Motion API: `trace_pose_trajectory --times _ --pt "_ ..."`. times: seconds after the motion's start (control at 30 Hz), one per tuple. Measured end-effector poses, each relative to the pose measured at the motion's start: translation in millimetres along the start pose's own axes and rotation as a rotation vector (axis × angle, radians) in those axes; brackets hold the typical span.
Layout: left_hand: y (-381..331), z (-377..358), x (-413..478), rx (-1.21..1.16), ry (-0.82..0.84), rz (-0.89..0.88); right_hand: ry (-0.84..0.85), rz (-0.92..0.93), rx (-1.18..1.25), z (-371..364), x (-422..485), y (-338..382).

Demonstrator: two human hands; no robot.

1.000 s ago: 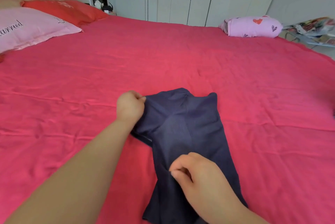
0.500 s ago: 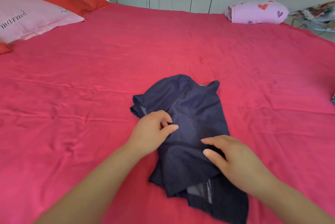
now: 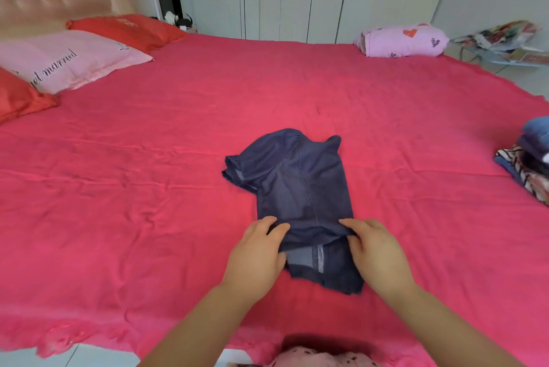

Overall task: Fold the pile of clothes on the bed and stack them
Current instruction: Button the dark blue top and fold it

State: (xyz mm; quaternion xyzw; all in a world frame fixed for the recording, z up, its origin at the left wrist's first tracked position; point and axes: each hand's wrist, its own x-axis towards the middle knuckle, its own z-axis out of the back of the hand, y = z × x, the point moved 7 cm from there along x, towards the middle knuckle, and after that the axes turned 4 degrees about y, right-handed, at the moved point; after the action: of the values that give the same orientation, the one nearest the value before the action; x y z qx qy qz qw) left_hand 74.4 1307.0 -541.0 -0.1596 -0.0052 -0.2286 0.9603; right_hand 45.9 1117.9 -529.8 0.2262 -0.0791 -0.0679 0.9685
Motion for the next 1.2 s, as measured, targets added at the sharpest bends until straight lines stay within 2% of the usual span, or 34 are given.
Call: trace_pose_trajectory --times 0.1,0.2,0.33,0.43,0.67,0.83,0.9,1.1,1.2 --pt "-1.1 9.5 -2.0 -0.002 -0.063 0.027 -0.019 -0.047 -0.007 7.7 -1.7 -3.3" --pt "1.3 27.0 -5.1 -0.122 -0.167 0.100 -0.019 -0.067 -0.040 13.1 -5.9 -4.3" --pt "0.1 42.7 -10.6 -0.231 -0.311 0.083 -0.010 0.031 -0.179 -1.2 -12.2 24.3" --pt "1.4 44.1 -10.2 -0.325 -0.353 0.043 -0.129 0.084 -0.253 -7.1 -2.0 49.1" --pt "18.3 24.8 -8.2 -0.332 -0.305 0.111 -0.205 0.096 -0.469 25.1 4.9 27.9" --pt "16.0 8.9 -12.4 -0.369 -0.300 0.161 -0.224 0.072 -0.311 39.0 -15.1 12.0" --pt "17.2 8.6 -15.7 -0.387 -0.322 0.176 -0.262 0.126 -0.264 41.0 -25.6 13.7" --pt "13.0 9.1 -27.1 -0.390 -0.325 0.156 -0.391 0.367 -0.324 44.8 -51.2 35.7" --pt "0.8 14.3 -27.5 -0.200 -0.317 0.080 -0.411 0.416 -0.228 39.1 -58.8 39.6"
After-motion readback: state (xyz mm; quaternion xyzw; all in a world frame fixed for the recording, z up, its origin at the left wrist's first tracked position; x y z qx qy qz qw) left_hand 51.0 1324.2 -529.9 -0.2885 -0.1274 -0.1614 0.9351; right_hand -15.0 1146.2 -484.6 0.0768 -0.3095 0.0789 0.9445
